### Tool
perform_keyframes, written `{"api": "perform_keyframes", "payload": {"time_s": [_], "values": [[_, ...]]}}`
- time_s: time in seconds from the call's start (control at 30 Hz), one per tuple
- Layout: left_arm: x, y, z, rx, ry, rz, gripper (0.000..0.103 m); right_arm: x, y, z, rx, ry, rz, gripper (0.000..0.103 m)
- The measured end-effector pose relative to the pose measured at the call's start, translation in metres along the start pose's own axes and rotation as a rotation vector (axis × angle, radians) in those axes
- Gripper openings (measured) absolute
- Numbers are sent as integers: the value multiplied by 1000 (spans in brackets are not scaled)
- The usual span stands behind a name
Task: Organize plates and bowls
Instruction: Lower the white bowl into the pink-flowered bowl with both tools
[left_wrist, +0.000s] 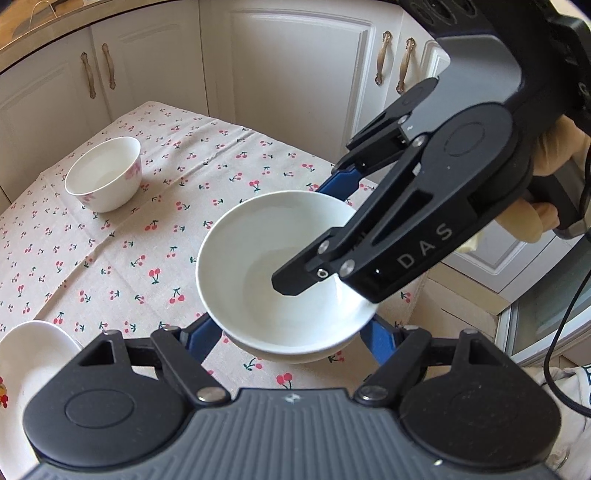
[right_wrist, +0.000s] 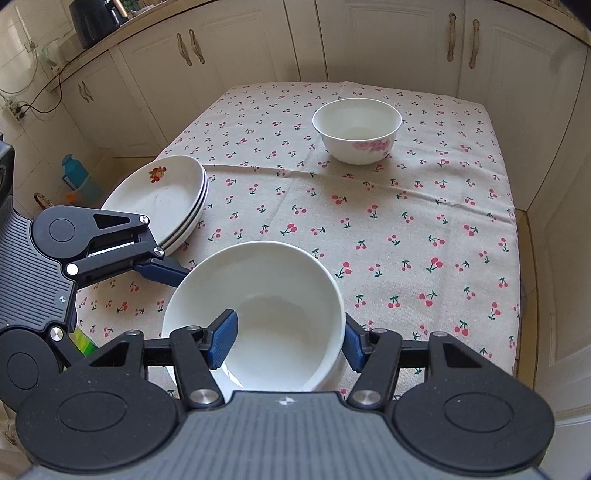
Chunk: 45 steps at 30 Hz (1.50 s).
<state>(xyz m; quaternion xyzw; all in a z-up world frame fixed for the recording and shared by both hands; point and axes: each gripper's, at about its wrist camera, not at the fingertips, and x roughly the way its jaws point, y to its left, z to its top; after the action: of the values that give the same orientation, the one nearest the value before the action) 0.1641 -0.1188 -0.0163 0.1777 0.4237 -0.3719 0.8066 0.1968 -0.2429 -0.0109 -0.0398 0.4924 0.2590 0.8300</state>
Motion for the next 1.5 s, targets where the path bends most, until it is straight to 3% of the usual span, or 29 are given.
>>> {"api": "perform_keyframes", "payload": {"time_s": [1.17,1.5], "values": [[9,5,2,21,37,-20,88,3,4,-4,-22,-6,-14,68],[9,7,1,10,38,-36,89,4,4,-2,-3,-5,16,82]]}}
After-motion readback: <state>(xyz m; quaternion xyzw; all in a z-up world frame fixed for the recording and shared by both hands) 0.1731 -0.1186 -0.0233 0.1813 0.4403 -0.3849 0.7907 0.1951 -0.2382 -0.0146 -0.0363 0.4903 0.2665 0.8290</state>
